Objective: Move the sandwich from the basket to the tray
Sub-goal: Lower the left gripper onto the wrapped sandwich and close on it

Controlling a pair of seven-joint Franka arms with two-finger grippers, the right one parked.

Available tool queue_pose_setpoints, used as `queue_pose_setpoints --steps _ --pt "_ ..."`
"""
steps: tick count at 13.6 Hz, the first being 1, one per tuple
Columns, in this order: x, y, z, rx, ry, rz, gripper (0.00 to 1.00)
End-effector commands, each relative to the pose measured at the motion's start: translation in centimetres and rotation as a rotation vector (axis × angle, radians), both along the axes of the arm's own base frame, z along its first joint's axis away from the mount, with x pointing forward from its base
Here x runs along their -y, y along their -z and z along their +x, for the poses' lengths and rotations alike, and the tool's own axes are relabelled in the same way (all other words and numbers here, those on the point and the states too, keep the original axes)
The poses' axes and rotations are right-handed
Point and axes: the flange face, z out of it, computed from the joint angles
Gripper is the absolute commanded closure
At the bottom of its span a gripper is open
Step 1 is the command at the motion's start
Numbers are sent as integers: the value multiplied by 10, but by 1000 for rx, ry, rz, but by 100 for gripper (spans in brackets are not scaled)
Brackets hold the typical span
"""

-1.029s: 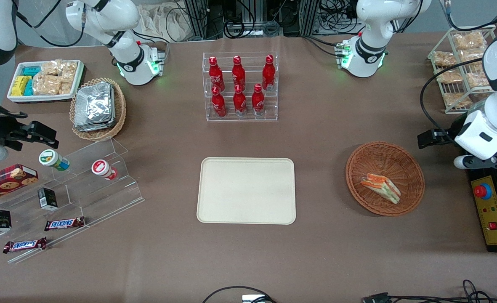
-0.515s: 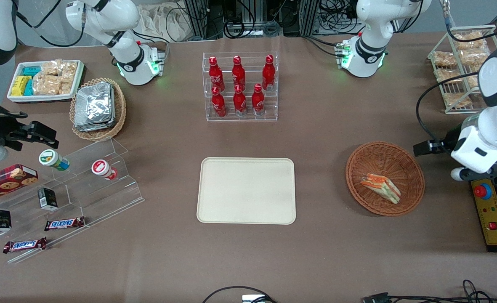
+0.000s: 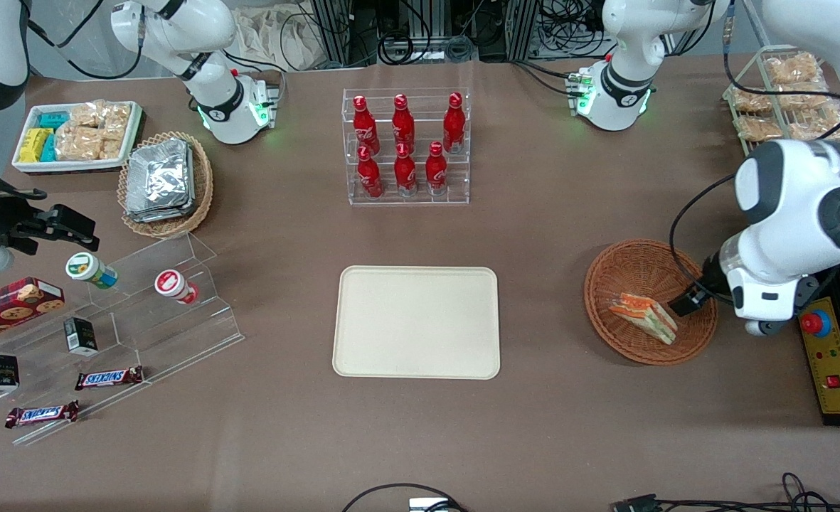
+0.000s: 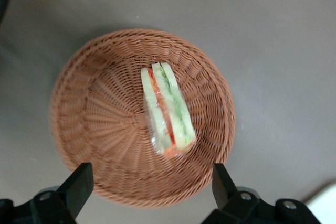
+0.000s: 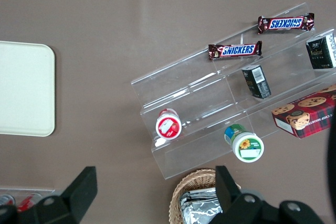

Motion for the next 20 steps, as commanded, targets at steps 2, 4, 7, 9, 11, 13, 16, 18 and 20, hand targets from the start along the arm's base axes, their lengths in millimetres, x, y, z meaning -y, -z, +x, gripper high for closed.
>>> queue_pose_setpoints --steps 2,4,7,9,11,13,16,18,20 --pt "1 47 6 -4 -175 -1 0" --pt "1 74 13 1 -269 -11 0" --pt "3 98 14 -6 -320 -15 0" --pt "2 108 12 -23 -320 -12 0" --pt "-1 123 11 -47 -324 -9 0" --pt "0 128 10 -57 -319 -3 0" --pt "0 126 11 -56 -304 -1 90" --pt "1 121 15 -43 -293 3 100" --pt "1 100 27 1 -290 2 100"
